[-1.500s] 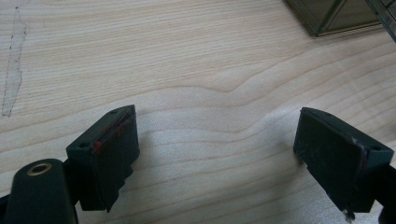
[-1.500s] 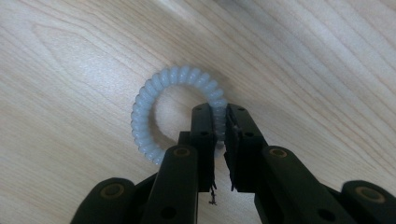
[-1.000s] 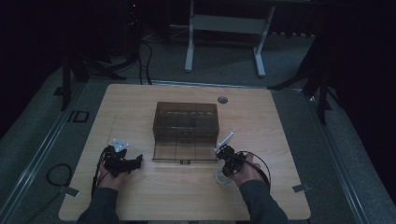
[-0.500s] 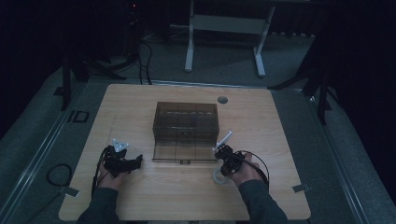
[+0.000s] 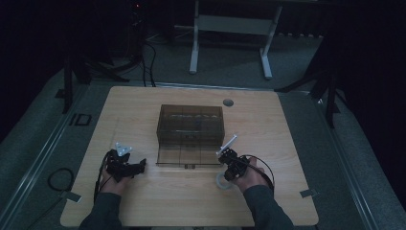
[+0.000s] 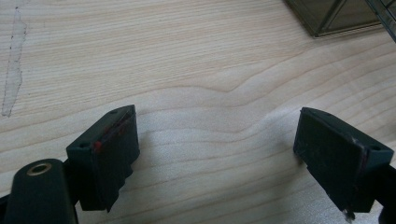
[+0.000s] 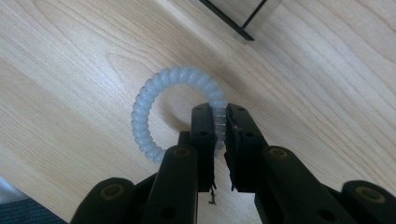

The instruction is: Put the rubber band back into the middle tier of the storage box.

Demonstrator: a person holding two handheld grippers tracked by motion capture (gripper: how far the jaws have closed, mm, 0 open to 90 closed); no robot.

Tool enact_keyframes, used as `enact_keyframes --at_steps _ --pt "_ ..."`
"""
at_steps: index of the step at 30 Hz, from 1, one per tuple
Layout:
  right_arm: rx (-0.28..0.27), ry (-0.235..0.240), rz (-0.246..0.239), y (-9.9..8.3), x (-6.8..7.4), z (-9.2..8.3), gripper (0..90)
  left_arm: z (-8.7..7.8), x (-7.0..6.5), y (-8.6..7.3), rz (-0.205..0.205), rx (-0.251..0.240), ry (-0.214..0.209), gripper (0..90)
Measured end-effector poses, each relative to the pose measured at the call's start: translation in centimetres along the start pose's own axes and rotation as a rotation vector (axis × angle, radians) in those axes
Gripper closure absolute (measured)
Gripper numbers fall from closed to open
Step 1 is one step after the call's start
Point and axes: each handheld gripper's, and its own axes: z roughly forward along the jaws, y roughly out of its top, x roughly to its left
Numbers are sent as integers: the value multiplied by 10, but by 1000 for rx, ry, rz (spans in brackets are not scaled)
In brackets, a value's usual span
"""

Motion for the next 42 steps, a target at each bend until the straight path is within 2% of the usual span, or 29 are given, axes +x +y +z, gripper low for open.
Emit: enact_keyframes --at_steps 16,34,42 --pt "-4 10 -24 4 6 0 819 0 0 0 1 0 0 140" --pt "-24 -6 -41 9 12 -15 819 0 0 0 1 0 0 140" --pt "-27 1 -39 8 12 -21 819 0 0 0 0 0 0 140"
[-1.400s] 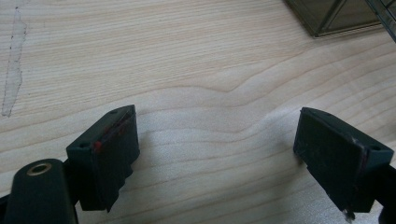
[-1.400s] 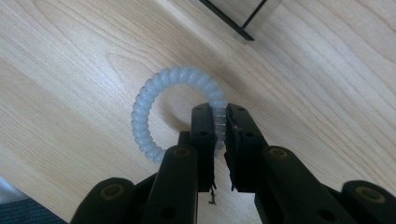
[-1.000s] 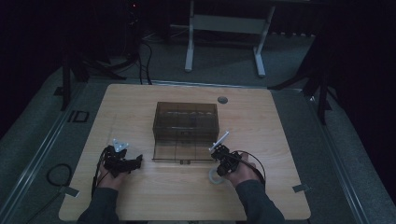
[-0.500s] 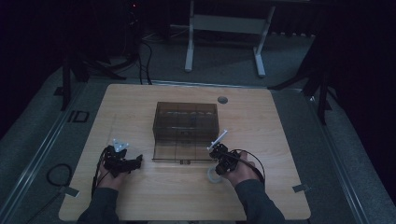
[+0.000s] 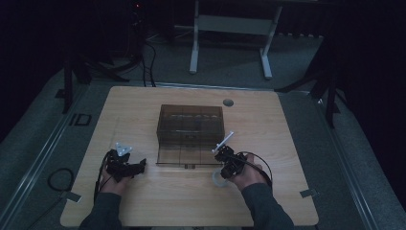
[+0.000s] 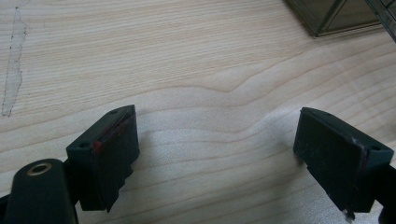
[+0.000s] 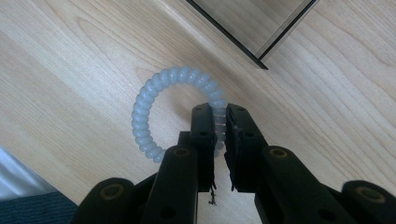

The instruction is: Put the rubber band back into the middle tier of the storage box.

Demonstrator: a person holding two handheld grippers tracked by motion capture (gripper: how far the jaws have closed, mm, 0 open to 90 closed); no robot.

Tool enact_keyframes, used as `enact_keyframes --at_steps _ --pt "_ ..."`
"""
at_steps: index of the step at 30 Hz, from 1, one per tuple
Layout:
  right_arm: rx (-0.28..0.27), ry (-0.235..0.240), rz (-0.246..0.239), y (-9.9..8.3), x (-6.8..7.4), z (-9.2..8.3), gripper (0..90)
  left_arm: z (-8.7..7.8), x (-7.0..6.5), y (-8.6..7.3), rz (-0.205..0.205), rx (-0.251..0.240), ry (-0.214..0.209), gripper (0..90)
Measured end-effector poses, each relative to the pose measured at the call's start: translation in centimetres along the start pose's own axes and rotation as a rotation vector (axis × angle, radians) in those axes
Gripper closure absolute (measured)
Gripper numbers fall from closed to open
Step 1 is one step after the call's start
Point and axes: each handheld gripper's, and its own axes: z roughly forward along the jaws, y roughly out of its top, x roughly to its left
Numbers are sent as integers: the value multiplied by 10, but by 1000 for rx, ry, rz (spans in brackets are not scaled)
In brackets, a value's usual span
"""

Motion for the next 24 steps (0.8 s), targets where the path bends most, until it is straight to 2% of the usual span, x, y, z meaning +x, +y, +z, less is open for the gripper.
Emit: enact_keyframes --at_steps 24 --pt "-23 -15 -13 6 -1 -15 819 0 0 0 0 0 0 140"
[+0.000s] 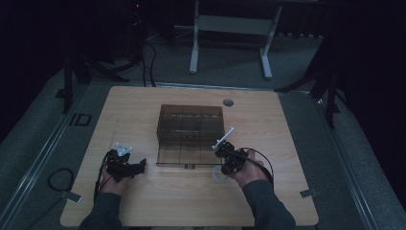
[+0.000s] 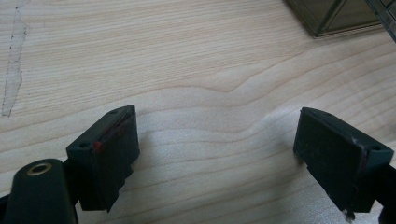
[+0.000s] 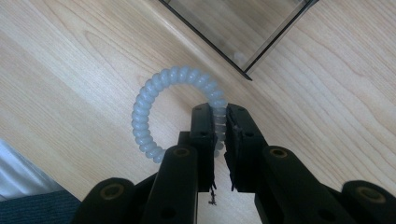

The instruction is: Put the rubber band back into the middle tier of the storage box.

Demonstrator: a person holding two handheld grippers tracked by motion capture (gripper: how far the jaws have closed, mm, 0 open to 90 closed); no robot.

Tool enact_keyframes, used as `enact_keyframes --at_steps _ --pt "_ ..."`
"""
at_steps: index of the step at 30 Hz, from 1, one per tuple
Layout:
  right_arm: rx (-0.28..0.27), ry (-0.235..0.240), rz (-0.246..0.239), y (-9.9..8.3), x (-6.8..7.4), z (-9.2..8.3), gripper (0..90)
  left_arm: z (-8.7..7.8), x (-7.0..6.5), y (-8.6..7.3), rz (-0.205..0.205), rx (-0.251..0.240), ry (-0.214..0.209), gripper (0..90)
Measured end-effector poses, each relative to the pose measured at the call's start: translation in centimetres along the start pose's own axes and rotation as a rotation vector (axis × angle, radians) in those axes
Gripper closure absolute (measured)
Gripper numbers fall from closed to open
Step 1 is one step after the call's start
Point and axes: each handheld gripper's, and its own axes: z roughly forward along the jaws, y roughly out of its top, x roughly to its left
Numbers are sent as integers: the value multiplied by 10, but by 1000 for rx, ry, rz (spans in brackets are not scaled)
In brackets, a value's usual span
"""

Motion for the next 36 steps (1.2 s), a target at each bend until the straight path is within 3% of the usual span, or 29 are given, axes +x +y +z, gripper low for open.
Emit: enact_keyframes --at_steps 36 --pt "-18 -5 11 9 -6 -4 819 0 0 0 -3 -2 0 140"
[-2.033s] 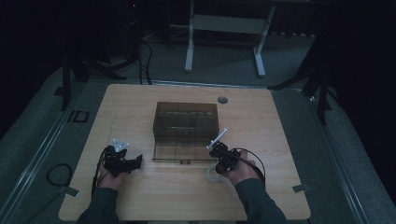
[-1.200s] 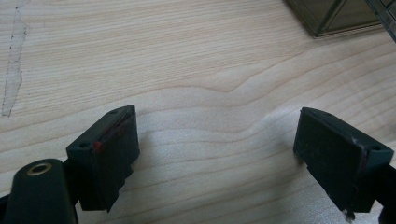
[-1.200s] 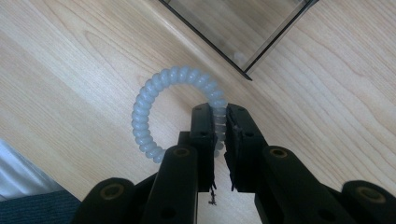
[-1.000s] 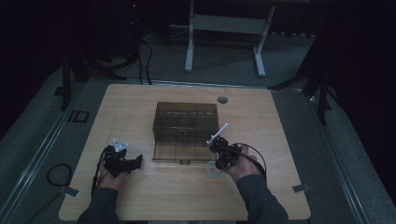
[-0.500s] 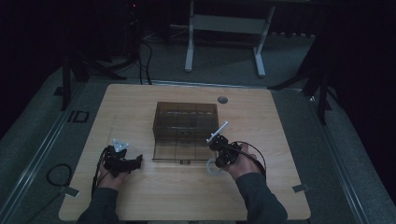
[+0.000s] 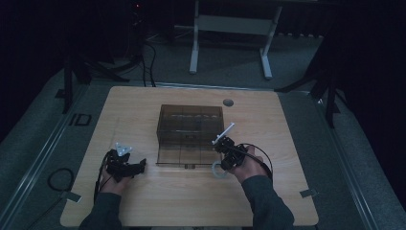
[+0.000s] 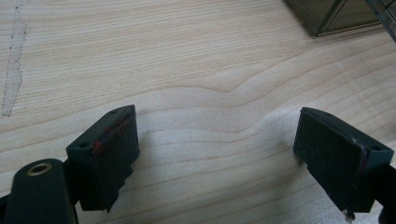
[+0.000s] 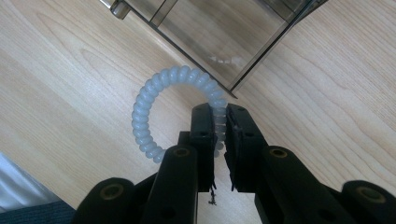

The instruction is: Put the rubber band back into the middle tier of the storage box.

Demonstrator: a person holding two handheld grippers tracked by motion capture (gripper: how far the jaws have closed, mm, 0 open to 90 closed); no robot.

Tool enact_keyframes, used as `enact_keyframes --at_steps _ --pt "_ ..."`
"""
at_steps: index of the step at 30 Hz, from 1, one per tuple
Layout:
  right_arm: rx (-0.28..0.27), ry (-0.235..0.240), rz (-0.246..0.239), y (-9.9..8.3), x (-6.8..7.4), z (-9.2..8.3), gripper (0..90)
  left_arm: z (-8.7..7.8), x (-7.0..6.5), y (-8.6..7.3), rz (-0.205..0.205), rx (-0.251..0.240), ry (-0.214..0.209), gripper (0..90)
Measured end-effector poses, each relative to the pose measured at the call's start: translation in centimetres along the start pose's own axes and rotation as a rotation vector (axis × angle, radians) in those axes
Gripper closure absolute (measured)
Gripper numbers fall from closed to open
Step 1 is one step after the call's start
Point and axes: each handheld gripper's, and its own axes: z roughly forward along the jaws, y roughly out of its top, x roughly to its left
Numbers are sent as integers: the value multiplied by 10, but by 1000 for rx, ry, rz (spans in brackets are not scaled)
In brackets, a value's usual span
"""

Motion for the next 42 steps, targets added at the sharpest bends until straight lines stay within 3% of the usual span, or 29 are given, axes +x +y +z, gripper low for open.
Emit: enact_keyframes --at_steps 42 --pt "-11 18 36 8 -8 13 816 0 0 0 3 0 1 140"
